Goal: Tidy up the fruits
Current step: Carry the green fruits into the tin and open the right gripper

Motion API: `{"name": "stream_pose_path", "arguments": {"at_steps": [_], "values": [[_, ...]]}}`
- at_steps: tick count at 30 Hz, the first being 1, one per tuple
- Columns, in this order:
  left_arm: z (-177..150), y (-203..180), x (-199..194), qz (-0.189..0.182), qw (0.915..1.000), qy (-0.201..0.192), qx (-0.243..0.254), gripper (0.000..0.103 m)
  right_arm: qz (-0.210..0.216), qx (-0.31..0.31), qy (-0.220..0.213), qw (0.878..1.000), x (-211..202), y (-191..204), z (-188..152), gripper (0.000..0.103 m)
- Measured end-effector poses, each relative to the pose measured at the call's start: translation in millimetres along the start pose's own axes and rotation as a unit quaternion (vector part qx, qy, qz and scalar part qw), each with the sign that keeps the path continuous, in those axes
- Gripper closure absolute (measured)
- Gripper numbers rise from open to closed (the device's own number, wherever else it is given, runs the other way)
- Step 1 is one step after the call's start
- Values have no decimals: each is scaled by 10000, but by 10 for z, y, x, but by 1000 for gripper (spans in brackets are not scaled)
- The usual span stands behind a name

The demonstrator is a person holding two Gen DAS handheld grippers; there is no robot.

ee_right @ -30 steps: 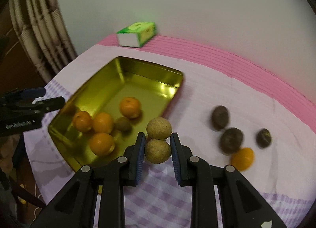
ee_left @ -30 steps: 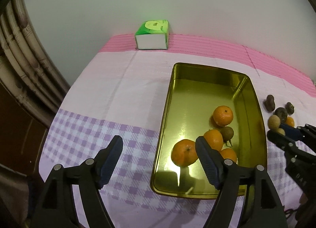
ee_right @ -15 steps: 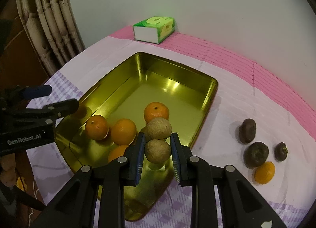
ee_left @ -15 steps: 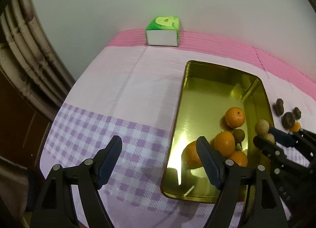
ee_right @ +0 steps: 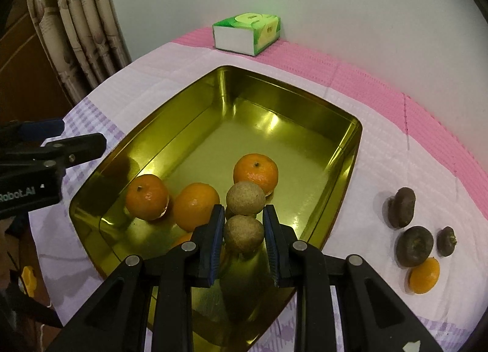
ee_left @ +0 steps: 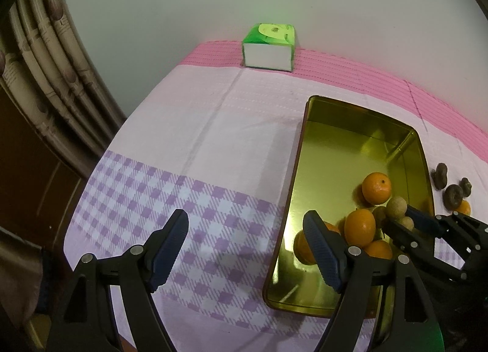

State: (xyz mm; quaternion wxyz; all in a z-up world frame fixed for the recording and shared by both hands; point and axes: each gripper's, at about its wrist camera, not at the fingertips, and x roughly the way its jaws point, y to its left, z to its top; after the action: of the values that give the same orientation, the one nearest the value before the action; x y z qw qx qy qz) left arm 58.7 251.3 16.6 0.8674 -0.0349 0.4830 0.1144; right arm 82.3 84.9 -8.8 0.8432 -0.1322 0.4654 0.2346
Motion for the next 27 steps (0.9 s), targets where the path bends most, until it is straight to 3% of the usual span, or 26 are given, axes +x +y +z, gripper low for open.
{"name": "stream_pose_path", "arguments": {"at_steps": [12,17,27], "values": [[-7,-23,17,-22,10000,9,45,25,67,70,36,9999,27,-17,-15,78],[-15,-35,34,-65,10000,45,59,25,69,110,-52,9999,-28,-41,-3,70],[-23,-52,54,-156,9998,108,98,25,45,409,-442,9982,-354,-270,-55,64]]}}
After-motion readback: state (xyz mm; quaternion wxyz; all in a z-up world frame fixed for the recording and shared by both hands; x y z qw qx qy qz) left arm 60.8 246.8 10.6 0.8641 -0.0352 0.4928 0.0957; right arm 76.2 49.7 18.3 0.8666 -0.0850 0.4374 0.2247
